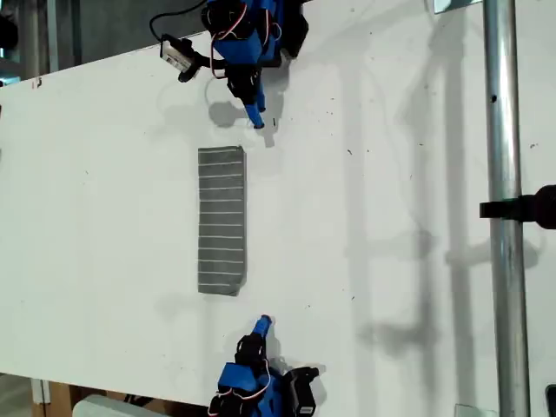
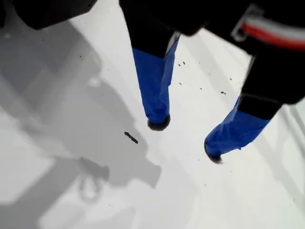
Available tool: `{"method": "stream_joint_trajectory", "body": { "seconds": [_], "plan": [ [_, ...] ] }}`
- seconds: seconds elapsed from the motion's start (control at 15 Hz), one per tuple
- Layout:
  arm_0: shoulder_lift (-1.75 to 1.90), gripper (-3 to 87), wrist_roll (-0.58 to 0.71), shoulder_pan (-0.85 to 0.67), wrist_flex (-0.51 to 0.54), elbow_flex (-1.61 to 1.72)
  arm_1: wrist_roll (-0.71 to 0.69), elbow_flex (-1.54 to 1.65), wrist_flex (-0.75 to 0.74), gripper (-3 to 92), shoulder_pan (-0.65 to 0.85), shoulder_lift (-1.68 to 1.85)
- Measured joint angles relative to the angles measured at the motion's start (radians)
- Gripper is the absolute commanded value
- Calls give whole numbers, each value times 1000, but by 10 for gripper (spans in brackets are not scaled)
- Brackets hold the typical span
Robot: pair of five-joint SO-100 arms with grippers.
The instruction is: Grasp corners of a towel and fold twice.
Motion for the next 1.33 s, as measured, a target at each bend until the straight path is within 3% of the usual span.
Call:
{"method": "stream_joint_trajectory", "body": {
  "seconds": [0.2, 0.47, 0.67, 0.87, 1.0, 1.2, 1.33],
  "plan": [
    [0, -15, 0, -8, 0, 5, 0, 0, 0, 210, 0, 0],
    [0, -15, 0, -8, 0, 5, -8, -6, 0, 300, 5, 5],
    [0, -15, 0, -11, 0, 5, -189, -212, -26, 330, 155, -143],
    [0, -15, 0, -14, 0, 5, -410, -453, -178, 327, 353, -672],
    [0, -15, 0, -14, 0, 5, -485, -489, -336, 314, 489, -968],
    [0, -15, 0, -14, 0, 6, -403, -532, -586, 343, 558, -1388],
    [0, -15, 0, -14, 0, 11, -319, -655, -632, 345, 549, -1594]
  ]
}}
